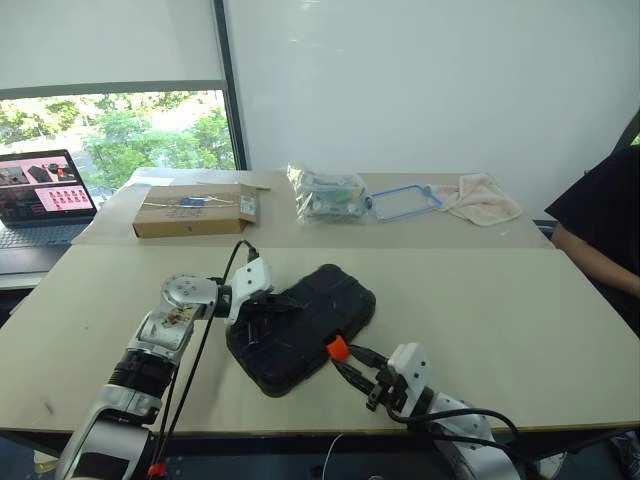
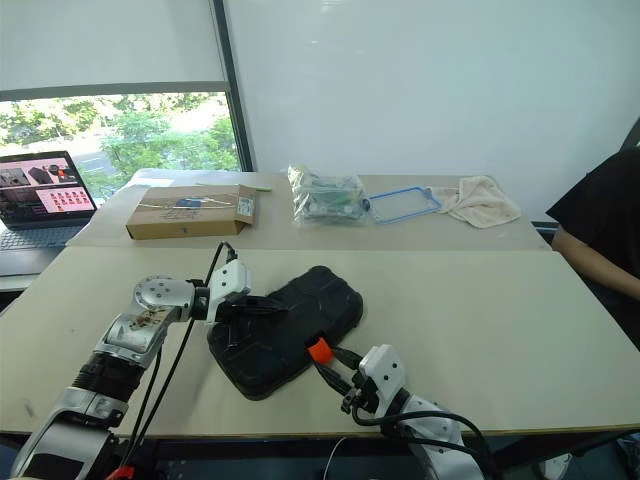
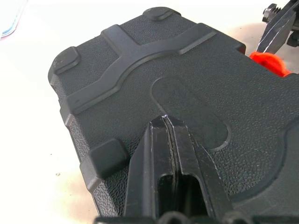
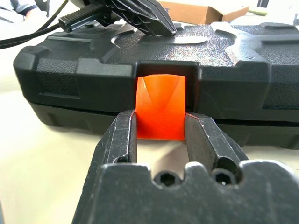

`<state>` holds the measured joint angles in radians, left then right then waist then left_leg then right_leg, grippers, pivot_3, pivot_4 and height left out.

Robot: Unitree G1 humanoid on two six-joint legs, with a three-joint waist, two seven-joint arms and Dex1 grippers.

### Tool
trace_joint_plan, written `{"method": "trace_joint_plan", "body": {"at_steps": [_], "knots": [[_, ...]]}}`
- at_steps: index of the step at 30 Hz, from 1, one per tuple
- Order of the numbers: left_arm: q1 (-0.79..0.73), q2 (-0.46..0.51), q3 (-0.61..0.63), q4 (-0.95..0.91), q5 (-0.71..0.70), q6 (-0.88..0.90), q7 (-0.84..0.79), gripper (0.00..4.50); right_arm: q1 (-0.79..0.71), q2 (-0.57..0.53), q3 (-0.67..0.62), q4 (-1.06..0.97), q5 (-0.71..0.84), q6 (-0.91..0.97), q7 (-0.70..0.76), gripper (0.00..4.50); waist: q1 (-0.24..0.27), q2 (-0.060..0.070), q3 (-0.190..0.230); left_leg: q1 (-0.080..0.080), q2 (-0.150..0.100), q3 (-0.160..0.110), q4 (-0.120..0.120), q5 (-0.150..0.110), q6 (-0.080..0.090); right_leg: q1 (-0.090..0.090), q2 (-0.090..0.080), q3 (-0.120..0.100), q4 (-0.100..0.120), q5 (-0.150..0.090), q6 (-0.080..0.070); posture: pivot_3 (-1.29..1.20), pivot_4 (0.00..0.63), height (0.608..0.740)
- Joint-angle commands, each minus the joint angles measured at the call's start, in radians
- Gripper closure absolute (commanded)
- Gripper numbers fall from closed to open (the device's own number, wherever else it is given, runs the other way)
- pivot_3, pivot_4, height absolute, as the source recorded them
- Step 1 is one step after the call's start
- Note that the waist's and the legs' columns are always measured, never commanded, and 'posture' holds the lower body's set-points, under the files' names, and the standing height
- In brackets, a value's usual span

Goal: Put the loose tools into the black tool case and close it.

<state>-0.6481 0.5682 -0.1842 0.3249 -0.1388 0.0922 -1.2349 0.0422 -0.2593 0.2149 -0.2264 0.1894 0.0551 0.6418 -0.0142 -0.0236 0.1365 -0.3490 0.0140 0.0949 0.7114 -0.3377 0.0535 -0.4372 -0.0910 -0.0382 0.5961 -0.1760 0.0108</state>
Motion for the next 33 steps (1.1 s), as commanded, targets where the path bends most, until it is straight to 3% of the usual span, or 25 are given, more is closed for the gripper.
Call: {"method": "trace_joint_plan", "body": {"at_steps": [1, 5, 9, 12, 21, 33], "knots": [[0.042, 0.007, -0.063, 0.043, 0.053, 0.03, -0.014, 4.5, -0.032, 0.002, 0.01, -0.094, 0.028, 0.051, -0.008, 2.0, 0.0, 0.0, 0.0, 0.0, 0.0, 0.0, 0.0, 0.0, 0.0, 0.0, 0.0, 0.0, 0.0, 0.0, 0.0, 0.0, 0.15, 0.74], [0.046, 0.008, -0.063, 0.039, 0.051, 0.032, -0.011, 4.5, -0.003, -0.037, -0.012, -0.145, 0.042, 0.048, 0.008, 0.64, 0.002, 0.0, 0.0, 0.0, 0.0, 0.0, 0.0, 0.0, 0.0, 0.0, 0.0, 0.0, 0.0, 0.0, 0.0, 0.0, 0.15, 0.74], [0.049, 0.01, -0.062, 0.036, 0.051, 0.032, -0.008, 4.5, 0.032, -0.084, -0.057, -0.175, 0.077, 0.061, 0.026, 0.64, 0.002, 0.0, 0.0, 0.0, -0.001, 0.0, 0.0, 0.0, 0.0, 0.001, -0.001, 0.0, 0.0, 0.0, 0.0, 0.0, 0.15, 0.74], [0.051, 0.01, -0.062, 0.034, 0.05, 0.033, -0.006, 4.5, 0.052, -0.12, -0.074, -0.18, 0.089, 0.068, 0.041, 1.39, 0.003, 0.0, 0.0, 0.001, -0.001, 0.0, 0.0, 0.0, 0.0, 0.001, -0.001, 0.0, 0.0, 0.0, 0.0, 0.0, 0.15, 0.74], [0.048, 0.004, -0.066, 0.041, 0.05, 0.031, -0.003, 4.5, -0.029, -0.157, -0.007, -0.104, -0.027, 0.069, 0.031, 4.46, 0.003, 0.0, 0.0, 0.002, -0.001, 0.0, 0.0, 0.0, 0.0, 0.002, 0.0, 0.0, 0.0, 0.0, 0.0, 0.0, 0.15, 0.74], [0.046, -0.001, -0.066, 0.045, 0.049, 0.031, 0.003, 4.5, -0.143, -0.108, 0.047, -0.011, -0.068, 0.054, 0.035, 4.46, -0.001, 0.0, -0.001, 0.003, -0.001, 0.0, 0.001, 0.0, 0.0, 0.003, 0.0, 0.0, 0.0, 0.0, 0.0, 0.0, 0.15, 0.74]]}}
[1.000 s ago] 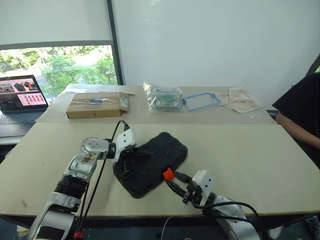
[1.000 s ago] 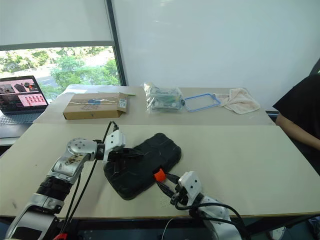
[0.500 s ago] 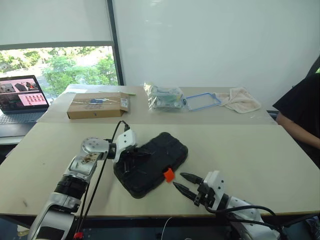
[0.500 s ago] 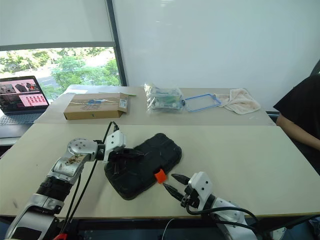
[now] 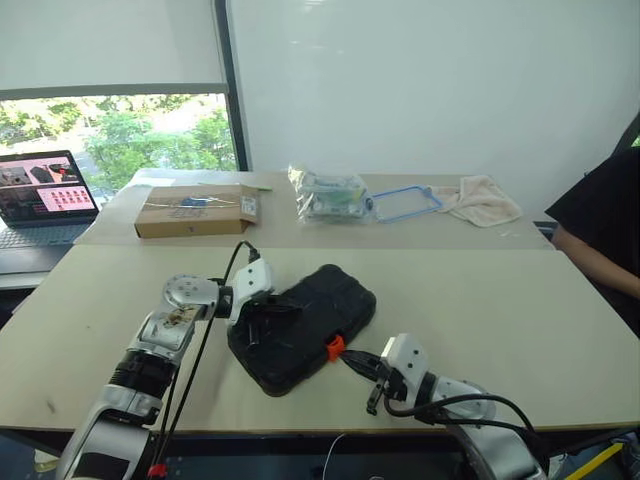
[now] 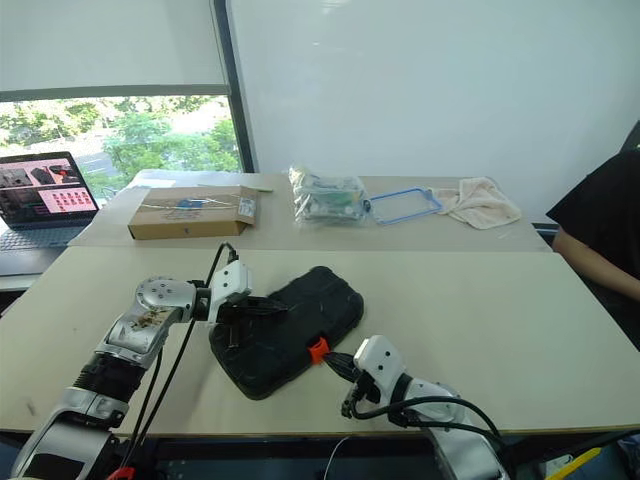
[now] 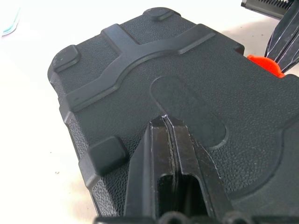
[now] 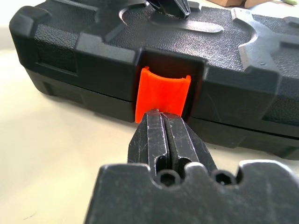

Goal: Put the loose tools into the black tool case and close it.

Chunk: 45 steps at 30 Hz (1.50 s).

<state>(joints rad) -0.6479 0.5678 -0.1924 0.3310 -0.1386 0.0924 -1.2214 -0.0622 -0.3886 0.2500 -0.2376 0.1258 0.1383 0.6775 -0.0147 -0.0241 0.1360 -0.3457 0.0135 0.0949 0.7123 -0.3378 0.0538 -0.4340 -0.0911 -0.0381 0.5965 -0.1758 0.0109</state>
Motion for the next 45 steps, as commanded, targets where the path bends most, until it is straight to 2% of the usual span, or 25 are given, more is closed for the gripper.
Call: {"method": "trace_joint_plan", "body": {"at_steps": [1, 10, 16, 27, 30, 33, 36, 40, 45], "knots": [[0.046, -0.001, -0.058, 0.038, 0.049, 0.031, -0.01, 4.5, -0.045, 0.024, 0.013, 0.005, -0.006, -0.031, 0.0, 4.46, -0.002, 0.0, 0.0, 0.001, 0.0, 0.0, 0.0, 0.0, 0.0, 0.0, 0.0, 0.0, 0.0, 0.0, 0.0, 0.0, 0.15, 0.74], [0.046, -0.005, -0.062, 0.039, 0.046, 0.04, -0.005, 4.5, -0.097, 0.046, 0.017, 0.048, -0.025, -0.046, 0.004, 4.46, -0.004, 0.0, 0.0, 0.006, 0.001, 0.0, 0.0, 0.001, -0.002, 0.002, 0.001, 0.001, 0.004, 0.001, -0.001, 0.0, 0.15, 0.74], [0.044, 0.003, -0.079, 0.039, 0.057, 0.097, -0.009, 4.5, -0.13, 0.081, 0.032, 0.074, -0.035, -0.05, 0.003, 4.46, -0.008, 0.0, 0.0, 0.01, 0.002, 0.0, 0.0, 0.002, -0.003, 0.005, 0.001, 0.001, 0.005, -0.001, 0.002, 0.0, 0.15, 0.74], [0.078, 0.023, -0.093, -0.006, 0.056, 0.185, -0.021, 4.5, -0.177, 0.127, 0.053, 0.128, -0.054, -0.062, 0.012, 4.46, -0.023, 0.0, 0.0, 0.012, 0.003, -0.001, 0.0, 0.003, -0.005, 0.003, 0.003, 0.002, 0.013, -0.003, -0.002, 0.0, 0.15, 0.74], [0.093, 0.021, -0.062, 0.001, 0.049, 0.106, -0.004, 4.5, -0.155, 0.103, 0.034, 0.088, -0.029, -0.07, 0.037, 4.46, -0.023, 0.0, 0.0, 0.011, 0.003, -0.001, 0.0, 0.003, -0.005, 0.002, 0.003, 0.002, 0.014, -0.003, -0.002, 0.0, 0.15, 0.74], [0.106, 0.011, 0.035, 0.002, -0.026, 0.009, 0.002, 4.5, -0.088, 0.031, -0.005, 0.005, 0.016, -0.052, 0.092, 4.46, -0.021, 0.0, 0.0, 0.01, 0.003, -0.001, -0.001, 0.003, -0.005, 0.0, 0.002, 0.003, 0.014, -0.003, -0.003, 0.0, 0.15, 0.74], [0.147, 0.032, 0.138, -0.042, -0.136, -0.014, -0.042, 3.8, -0.012, -0.042, -0.097, -0.079, 0.105, -0.024, 0.132, 3.73, -0.013, 0.0, 0.0, 0.006, 0.002, -0.001, -0.002, 0.003, -0.005, -0.003, 0.001, 0.002, 0.014, -0.003, -0.008, 0.0, 0.15, 0.74], [0.254, 0.12, 0.256, -0.107, -0.208, -0.019, -0.061, 2.4, 0.07, -0.176, -0.222, -0.112, 0.154, -0.054, 0.198, 2.43, -0.014, 0.001, 0.001, 0.001, 0.002, -0.001, -0.002, 0.002, -0.004, -0.008, -0.001, 0.001, 0.013, -0.003, -0.008, 0.0, 0.15, 0.74], [0.45, 0.192, 0.395, -0.163, -0.229, -0.097, -0.03, 0.55, 0.116, -0.291, -0.346, -0.023, 0.17, -0.183, 0.287, 0.66, 0.0, 0.002, 0.003, -0.003, 0.002, -0.002, -0.002, -0.001, -0.004, -0.011, -0.001, -0.001, 0.012, -0.006, -0.007, 0.0, 0.15, 0.74]]}}
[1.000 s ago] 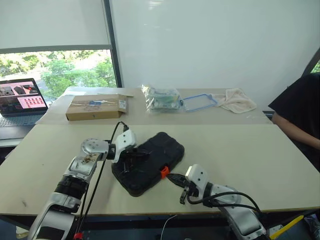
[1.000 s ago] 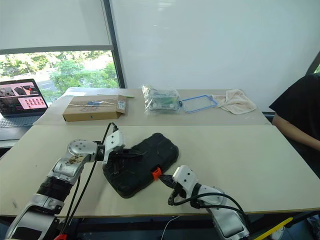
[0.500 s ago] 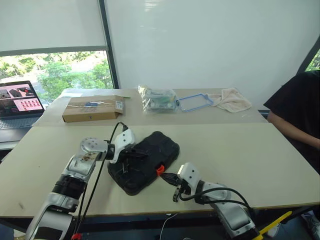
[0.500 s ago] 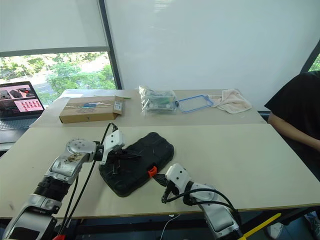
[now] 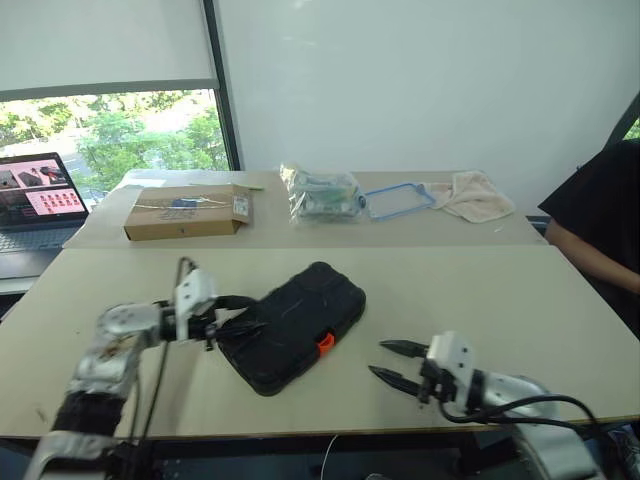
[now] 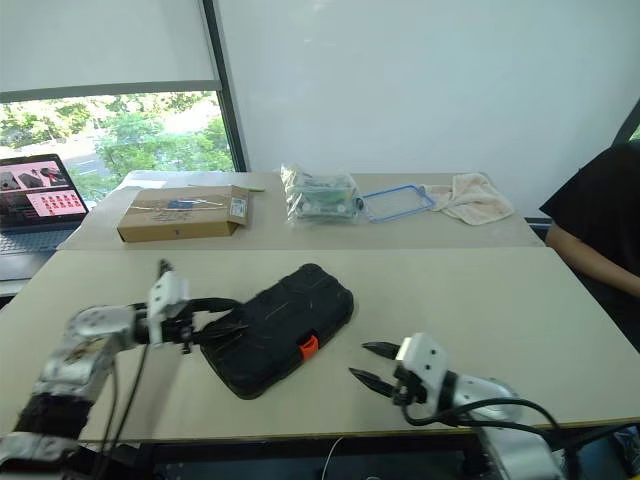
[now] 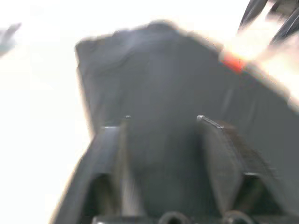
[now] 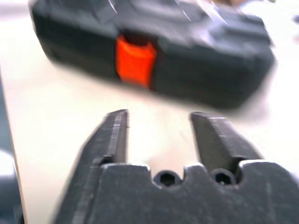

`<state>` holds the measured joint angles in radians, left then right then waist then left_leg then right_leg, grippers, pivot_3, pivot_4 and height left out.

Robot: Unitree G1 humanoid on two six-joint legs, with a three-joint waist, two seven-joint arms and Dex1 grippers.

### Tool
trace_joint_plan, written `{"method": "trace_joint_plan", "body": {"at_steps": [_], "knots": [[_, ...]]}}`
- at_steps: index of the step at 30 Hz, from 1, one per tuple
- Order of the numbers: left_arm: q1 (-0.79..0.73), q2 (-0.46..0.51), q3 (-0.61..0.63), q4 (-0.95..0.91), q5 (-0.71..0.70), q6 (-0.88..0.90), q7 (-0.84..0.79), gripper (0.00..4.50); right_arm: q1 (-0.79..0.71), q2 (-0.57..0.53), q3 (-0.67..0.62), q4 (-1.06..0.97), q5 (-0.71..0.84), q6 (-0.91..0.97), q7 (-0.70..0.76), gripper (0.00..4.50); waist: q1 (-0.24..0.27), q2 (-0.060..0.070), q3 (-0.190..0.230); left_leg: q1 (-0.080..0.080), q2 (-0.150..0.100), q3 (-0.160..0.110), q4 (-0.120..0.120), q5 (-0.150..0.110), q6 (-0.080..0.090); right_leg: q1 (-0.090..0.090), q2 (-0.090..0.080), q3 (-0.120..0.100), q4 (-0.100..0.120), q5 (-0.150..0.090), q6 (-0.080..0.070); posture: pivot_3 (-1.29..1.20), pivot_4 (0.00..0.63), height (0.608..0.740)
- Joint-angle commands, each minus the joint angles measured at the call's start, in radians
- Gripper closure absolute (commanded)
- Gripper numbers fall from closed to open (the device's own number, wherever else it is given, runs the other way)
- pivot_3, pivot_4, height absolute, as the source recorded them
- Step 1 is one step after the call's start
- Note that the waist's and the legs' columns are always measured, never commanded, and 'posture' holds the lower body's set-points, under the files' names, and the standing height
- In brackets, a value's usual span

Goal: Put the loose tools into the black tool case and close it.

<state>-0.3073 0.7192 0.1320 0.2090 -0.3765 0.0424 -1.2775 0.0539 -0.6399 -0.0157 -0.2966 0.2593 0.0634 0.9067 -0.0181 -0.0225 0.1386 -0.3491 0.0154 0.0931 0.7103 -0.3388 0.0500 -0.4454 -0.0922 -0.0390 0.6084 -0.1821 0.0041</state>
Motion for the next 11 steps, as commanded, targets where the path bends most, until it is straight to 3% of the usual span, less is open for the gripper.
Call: {"method": "trace_joint_plan", "body": {"at_steps": [1, 3, 6, 11], "knots": [[0.166, 0.047, 0.102, -0.051, 0.028, -0.085, 0.054, 0.22, -0.004, -0.047, -0.109, 0.075, 0.073, -0.14, 0.102, 0.29, 0.004, 0.001, 0.0, 0.0, 0.0, 0.0, 0.0, -0.001, 0.0, 0.0, 0.0, 0.0, -0.001, 0.0, 0.0, 0.0, 0.15, 0.74], [0.269, 0.058, 0.145, -0.072, 0.044, -0.126, 0.076, 0.21, -0.009, -0.084, -0.145, 0.146, 0.107, -0.179, 0.173, 0.02, 0.006, 0.002, 0.001, 0.0, -0.001, 0.0, 0.0, -0.002, 0.001, 0.001, -0.001, 0.0, -0.001, -0.001, 0.001, 0.0, 0.15, 0.74], [0.358, 0.056, 0.163, -0.098, 0.055, -0.164, 0.104, 0.21, -0.051, -0.11, -0.166, 0.222, 0.132, -0.18, 0.214, 0.02, 0.011, 0.001, 0.007, 0.0, -0.001, 0.001, 0.0, -0.004, 0.002, 0.003, -0.002, 0.0, -0.005, -0.002, 0.003, 0.0, 0.15, 0.74], [0.391, 0.027, 0.154, -0.133, 0.055, -0.183, 0.168, 0.21, -0.12, -0.112, -0.155, 0.367, 0.092, -0.275, 0.256, 0.02, 0.032, -0.001, 0.009, -0.003, -0.001, -0.001, 0.001, -0.004, 0.002, 0.002, -0.004, -0.003, -0.009, -0.001, 0.002, 0.0, 0.15, 0.74]]}}
